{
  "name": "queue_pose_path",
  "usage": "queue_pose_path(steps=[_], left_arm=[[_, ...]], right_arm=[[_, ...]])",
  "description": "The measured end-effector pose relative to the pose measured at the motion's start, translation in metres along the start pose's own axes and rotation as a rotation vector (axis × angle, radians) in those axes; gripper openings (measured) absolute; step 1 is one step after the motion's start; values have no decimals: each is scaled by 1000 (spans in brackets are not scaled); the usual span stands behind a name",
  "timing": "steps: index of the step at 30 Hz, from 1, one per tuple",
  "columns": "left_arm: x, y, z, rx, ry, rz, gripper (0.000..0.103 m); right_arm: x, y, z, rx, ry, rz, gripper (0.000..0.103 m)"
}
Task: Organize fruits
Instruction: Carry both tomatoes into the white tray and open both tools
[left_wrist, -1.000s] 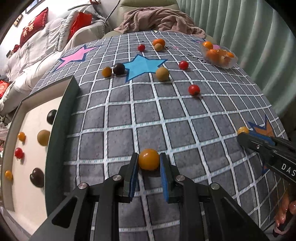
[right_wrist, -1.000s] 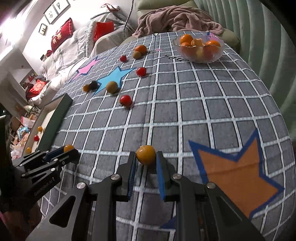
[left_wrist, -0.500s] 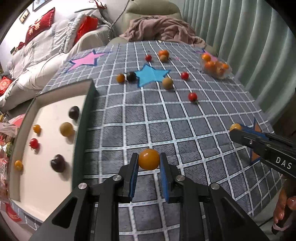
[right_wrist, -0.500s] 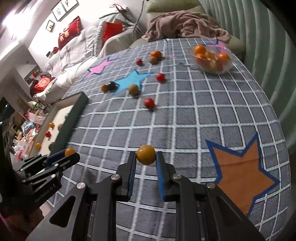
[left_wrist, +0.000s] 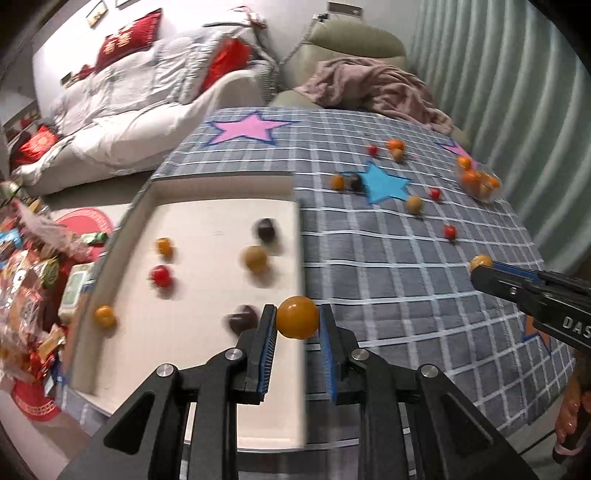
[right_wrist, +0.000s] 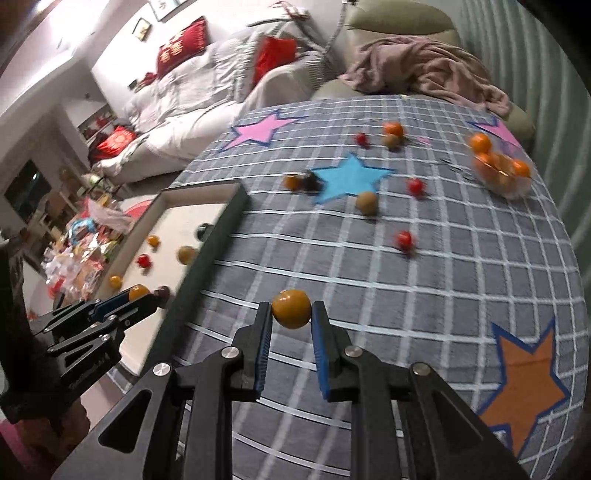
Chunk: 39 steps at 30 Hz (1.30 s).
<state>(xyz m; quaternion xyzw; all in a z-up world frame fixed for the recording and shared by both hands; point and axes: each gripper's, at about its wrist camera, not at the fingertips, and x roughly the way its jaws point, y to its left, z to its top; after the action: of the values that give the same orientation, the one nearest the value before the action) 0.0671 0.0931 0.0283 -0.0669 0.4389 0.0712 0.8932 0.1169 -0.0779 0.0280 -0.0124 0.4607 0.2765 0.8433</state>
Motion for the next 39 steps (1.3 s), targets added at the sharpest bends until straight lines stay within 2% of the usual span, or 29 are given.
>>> queue_pose_path(steps=[8, 15, 24, 33, 34, 36, 37, 38, 39], left_arm=[[11, 63, -7, -80, 23, 114, 24], [27, 96, -18, -113, 76, 190, 24], [40, 109, -22, -114, 105, 212, 24], [45, 107, -24, -106, 111, 225, 24], [45, 106, -24, -105, 112, 227, 24], [46, 106, -23, -103, 114, 228, 24], [46, 106, -23, -99, 114, 228, 24], [46, 105, -23, -94, 113, 222, 24], [46, 105, -22, -92, 112, 218, 24]], right_arm=[[32, 67, 17, -110, 48, 72, 24], [70, 119, 20, -194, 117, 115, 23], [110, 142, 29, -226, 171, 89, 24], [122, 149, 26, -250, 205, 82, 24], [123, 148, 25, -249, 208, 84, 26], [123, 148, 25, -250, 212, 85, 41], [122, 148, 25, -251, 210, 87, 57], [121, 149, 25, -251, 205, 90, 64], [120, 149, 26, -253, 201, 91, 65]])
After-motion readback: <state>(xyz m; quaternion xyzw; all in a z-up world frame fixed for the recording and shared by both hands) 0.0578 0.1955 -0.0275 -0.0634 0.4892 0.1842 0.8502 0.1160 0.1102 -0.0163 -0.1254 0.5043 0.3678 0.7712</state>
